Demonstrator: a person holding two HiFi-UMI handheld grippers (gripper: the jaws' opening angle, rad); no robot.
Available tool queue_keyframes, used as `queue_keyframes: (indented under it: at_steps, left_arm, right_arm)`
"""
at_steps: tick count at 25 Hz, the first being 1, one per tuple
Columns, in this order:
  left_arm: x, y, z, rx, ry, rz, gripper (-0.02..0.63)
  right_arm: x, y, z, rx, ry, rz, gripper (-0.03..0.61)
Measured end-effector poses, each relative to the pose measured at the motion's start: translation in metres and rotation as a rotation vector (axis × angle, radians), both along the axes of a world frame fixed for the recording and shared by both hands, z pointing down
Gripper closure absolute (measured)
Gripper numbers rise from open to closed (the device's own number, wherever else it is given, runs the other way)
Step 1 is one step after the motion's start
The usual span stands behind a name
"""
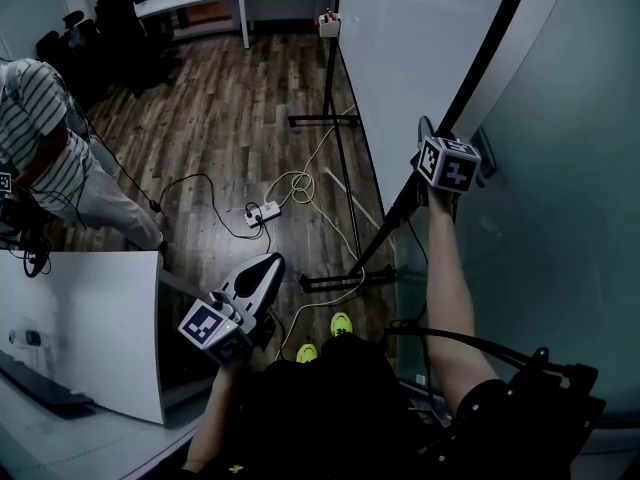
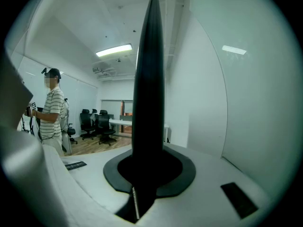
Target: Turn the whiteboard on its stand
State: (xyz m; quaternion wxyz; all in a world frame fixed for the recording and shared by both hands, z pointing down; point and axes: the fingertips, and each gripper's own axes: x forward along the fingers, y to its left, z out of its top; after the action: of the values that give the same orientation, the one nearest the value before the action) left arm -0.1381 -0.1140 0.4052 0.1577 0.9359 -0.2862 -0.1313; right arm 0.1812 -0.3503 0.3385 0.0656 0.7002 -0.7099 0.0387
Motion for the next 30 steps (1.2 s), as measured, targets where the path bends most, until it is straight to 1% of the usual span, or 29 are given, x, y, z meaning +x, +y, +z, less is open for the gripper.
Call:
queue_keyframes:
  at_steps: [11,15,18,20,22,26,30]
  left_arm:
    - [0.001,0.016,-0.002,-0.001,0.008,0.035,0.626]
    - [0.005,0.022,-0.002,0.002,0.01,0.057,0.627]
    - [0.006,0.027,-0.005,0.002,0.011,0.072,0.626]
    - [0.006,0.029,-0.007,0.004,0.011,0.076,0.626]
    - [0.007,0.03,-0.006,-0.003,0.007,0.081,0.627]
    - [0.015,0.031,0.0,-0.015,-0.002,0.097,0.627]
    - [0.022,0.031,-0.001,-0.009,-0.005,0.11,0.626]
  right_arm:
    - [0.002,0.044,-0.004,0.005,-0.013,0.003,0.525]
    - [0.001,0.047,-0.004,0.01,-0.008,-0.008,0.523]
    - [-0.001,0.048,-0.008,0.014,0.031,-0.007,0.523]
    - [-0.001,0.047,-0.01,0.013,0.083,-0.011,0.521]
    - [0.0,0.048,-0.011,0.016,0.129,-0.006,0.503]
    - [0.008,0.05,-0.011,0.037,0.149,0.005,0.449]
    - [0.007,0.06,-0.011,0.055,0.168,0.016,0.442]
